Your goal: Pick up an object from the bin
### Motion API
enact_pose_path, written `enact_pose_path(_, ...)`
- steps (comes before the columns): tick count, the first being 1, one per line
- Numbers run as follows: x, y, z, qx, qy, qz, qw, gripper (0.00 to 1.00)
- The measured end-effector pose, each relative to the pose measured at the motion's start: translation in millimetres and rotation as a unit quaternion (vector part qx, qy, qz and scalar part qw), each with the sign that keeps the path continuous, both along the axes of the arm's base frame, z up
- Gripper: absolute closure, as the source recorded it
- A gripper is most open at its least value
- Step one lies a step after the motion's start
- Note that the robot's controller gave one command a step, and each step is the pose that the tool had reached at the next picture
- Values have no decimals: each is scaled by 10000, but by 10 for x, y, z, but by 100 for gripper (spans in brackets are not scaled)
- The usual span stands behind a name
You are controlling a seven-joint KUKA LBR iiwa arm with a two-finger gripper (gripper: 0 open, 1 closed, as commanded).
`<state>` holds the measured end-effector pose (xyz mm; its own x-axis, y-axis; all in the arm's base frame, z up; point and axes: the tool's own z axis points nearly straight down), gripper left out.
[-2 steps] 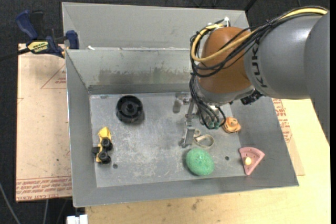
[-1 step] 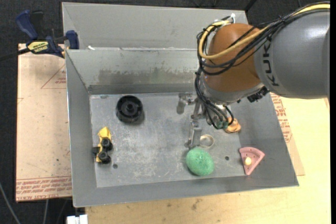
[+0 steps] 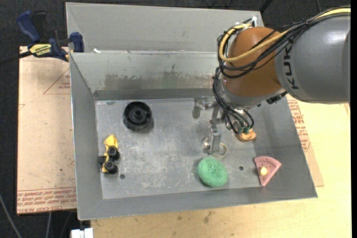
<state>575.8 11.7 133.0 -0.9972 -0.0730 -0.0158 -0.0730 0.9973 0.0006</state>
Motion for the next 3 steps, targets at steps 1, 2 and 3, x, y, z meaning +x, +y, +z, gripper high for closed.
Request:
enact_pose_path(1, -545, -581, -496, -5, 62, 270, 9996, 0)
enact_pose_path(2, -761, -710, -638, -14, 65, 947, 9955, 100)
enact_pose_path(3, -657, -585, -631, -15, 64, 1160, 9932, 100)
